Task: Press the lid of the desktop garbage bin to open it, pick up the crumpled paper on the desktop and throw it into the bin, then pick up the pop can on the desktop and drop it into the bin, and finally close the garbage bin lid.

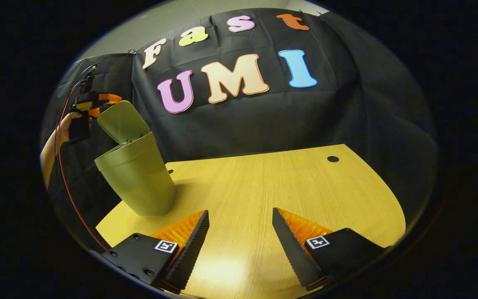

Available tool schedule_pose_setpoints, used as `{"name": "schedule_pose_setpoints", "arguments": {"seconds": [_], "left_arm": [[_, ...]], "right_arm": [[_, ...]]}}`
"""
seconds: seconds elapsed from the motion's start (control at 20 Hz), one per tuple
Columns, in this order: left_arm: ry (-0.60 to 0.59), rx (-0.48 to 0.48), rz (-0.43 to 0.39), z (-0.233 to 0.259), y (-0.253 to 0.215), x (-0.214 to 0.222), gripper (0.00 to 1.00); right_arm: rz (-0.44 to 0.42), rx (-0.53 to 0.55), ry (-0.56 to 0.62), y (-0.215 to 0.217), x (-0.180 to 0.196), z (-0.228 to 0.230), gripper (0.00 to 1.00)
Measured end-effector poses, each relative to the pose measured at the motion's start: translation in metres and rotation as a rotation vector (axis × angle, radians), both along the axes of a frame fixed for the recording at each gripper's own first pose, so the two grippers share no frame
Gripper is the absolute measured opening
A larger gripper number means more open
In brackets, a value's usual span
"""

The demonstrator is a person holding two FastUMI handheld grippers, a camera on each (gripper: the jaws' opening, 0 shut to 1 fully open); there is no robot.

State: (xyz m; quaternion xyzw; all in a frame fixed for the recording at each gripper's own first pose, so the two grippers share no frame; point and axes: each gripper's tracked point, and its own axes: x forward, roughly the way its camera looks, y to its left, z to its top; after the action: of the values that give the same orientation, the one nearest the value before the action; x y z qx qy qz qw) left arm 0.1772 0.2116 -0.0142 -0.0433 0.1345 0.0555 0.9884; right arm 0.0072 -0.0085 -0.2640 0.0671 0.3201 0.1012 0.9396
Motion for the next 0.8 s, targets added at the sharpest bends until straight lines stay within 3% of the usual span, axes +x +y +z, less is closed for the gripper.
{"name": "schedule_pose_setpoints", "arguments": {"seconds": [0.45, 0.8], "left_arm": [[0.121, -0.041, 0.000, -0.063, -0.023, -0.049, 0.91], [0.192, -0.054, -0.001, -0.103, -0.030, -0.063, 0.93]], "right_arm": [[0.044, 0.004, 0.019, 0.008, 0.002, -0.003, 0.97], [0.060, -0.016, 0.045, 0.010, -0.001, -0.011, 0.97]]}}
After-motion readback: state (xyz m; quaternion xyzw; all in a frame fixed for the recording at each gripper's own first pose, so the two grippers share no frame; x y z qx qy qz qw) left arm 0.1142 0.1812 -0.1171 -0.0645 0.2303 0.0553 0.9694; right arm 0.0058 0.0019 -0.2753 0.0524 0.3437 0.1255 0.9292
